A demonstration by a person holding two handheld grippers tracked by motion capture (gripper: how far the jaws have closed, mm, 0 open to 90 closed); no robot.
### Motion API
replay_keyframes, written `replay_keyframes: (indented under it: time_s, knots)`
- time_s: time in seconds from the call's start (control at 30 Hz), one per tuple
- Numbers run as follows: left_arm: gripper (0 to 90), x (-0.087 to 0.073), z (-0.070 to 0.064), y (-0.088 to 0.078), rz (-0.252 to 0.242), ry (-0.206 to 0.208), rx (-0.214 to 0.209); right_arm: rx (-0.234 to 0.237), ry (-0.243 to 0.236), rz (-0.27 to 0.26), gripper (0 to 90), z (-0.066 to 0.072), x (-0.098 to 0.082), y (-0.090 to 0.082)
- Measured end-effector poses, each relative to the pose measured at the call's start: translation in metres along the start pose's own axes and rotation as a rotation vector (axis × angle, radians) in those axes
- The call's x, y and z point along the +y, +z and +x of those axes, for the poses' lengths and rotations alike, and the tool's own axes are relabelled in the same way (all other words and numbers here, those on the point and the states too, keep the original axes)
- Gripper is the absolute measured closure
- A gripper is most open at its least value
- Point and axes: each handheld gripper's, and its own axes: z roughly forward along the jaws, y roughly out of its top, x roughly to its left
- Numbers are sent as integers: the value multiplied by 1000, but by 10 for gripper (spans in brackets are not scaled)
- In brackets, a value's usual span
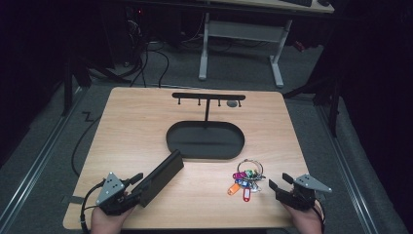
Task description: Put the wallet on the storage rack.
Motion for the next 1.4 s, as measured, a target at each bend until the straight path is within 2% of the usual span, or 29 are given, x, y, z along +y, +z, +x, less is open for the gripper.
replay_keyframes:
  time_s: [0.07, 0.17, 0.27, 0.3, 0.33, 0.37, 0.4, 0.43, 0.5, 0.53, 0.57, 0.6, 0.63, 0.7, 0.73, 0.77, 0.9, 1.07, 1.2, 1.23, 1.27, 1.37, 1.4]
  knots:
    - [556, -1, -1, 1, 11, 16, 4, 1, -2, 6, 358, 0, -1, -1]
    - [541, 0, -6, 3, 37, 75, 35, 4, -6, 6, 358, -1, -1, -2]
    - [523, 1, -8, 5, 62, 80, 27, 6, 0, 5, 358, -2, 0, 0]
    - [483, 1, -9, 8, 91, 92, 43, 10, 6, 8, 358, -1, 0, 2]
    - [476, 1, -9, 8, 91, 92, 43, 10, 6, 8, 358, -1, 0, 2]
    - [469, 2, -11, 10, 107, 121, 71, 16, 6, 16, 358, 0, -1, 3]
    - [457, 2, -11, 10, 107, 121, 71, 18, -2, 18, 358, 0, -1, 3]
    - [434, 4, -12, 11, 117, 144, 94, 23, -7, 23, 358, 1, -2, 3]
    - [424, 5, -13, 11, 122, 150, 105, 25, -11, 25, 358, 1, -2, 3]
    - [392, 6, -15, 11, 137, 155, 107, 35, -9, 27, 357, 1, -2, 1]
    - [390, 7, -17, 12, 161, 158, 107, 40, -13, 23, 357, 1, -2, 1]
    - [395, 7, -17, 12, 161, 158, 107, 40, -13, 23, 357, 1, -2, 1]
    - [395, 7, -20, 15, 191, 162, 110, 44, -8, 21, 356, 1, -2, 0]
    - [385, 6, -24, 18, 225, 184, 135, 56, -19, 19, 356, 0, 1, 2]
    - [355, 5, -27, 20, 243, 204, 178, 63, -32, 12, 354, -1, 5, 5]
    - [355, 4, -29, 20, 249, 211, 200, 63, -32, 12, 354, -1, 5, 5]
    - [436, 9, -31, 19, 291, 188, 197, 103, -38, 10, 352, -1, 9, 14]
    - [446, 19, -33, 19, 326, 195, 184, 121, -65, 13, 352, 2, 11, 17]
    - [466, 32, -33, 22, 357, 198, 153, 123, -51, 1, 353, 1, 13, 13]
    - [470, 38, -34, 25, 392, 233, 146, 121, -49, -4, 353, 0, 13, 12]
    - [470, 38, -34, 25, 392, 233, 146, 121, -49, -4, 353, 0, 13, 12]
    - [478, 49, -38, 33, 467, 301, 144, 111, -40, -9, 353, 0, 12, 8]
    - [479, 51, -38, 34, 474, 310, 146, 111, -41, -9, 353, 0, 12, 7]
